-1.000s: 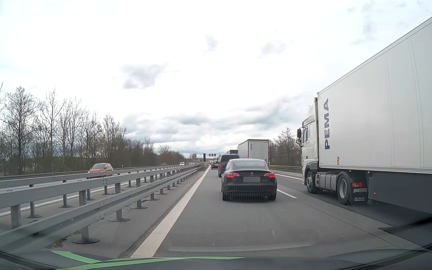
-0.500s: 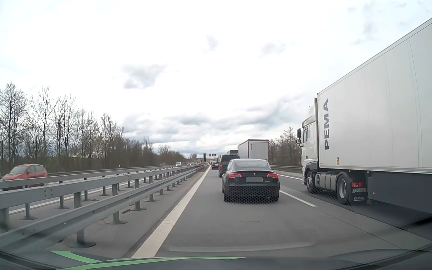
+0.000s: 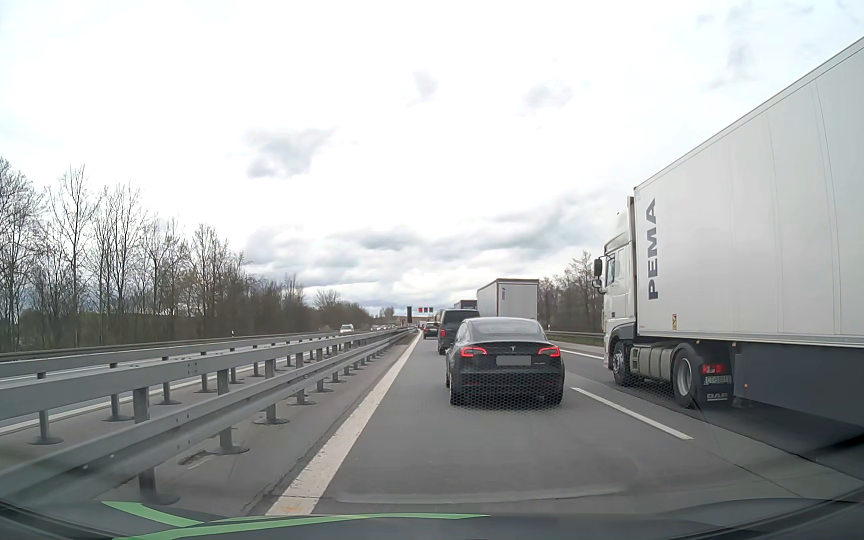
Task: Follow the waypoints while adhering to traffic rules and regulations
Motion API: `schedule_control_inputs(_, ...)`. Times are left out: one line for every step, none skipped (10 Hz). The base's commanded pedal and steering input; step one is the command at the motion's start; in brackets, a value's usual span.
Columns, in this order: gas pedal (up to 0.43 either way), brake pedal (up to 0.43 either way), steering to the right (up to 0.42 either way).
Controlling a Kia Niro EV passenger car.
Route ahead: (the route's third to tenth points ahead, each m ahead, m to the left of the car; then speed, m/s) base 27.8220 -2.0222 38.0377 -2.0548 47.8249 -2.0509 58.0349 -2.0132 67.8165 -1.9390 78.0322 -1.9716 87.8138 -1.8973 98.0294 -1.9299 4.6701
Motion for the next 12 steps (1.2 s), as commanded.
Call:
schedule_control_inputs(0.079, 0.000, -0.003)
schedule_control_inputs(0.079, 0.000, -0.003)
schedule_control_inputs(0.079, 0.000, -0.003)
schedule_control_inputs(0.067, 0.000, -0.003)
schedule_control_inputs(0.059, 0.000, -0.002)
schedule_control_inputs(0.047, 0.000, -0.002)
schedule_control_inputs(0.028, 0.000, -0.002)
schedule_control_inputs(0.028, 0.000, -0.002)
schedule_control_inputs(0.028, 0.000, -0.002)
schedule_control_inputs(0.028, 0.000, -0.002)
schedule_control_inputs(0.028, 0.000, -0.002)
schedule_control_inputs(0.028, 0.000, -0.002)
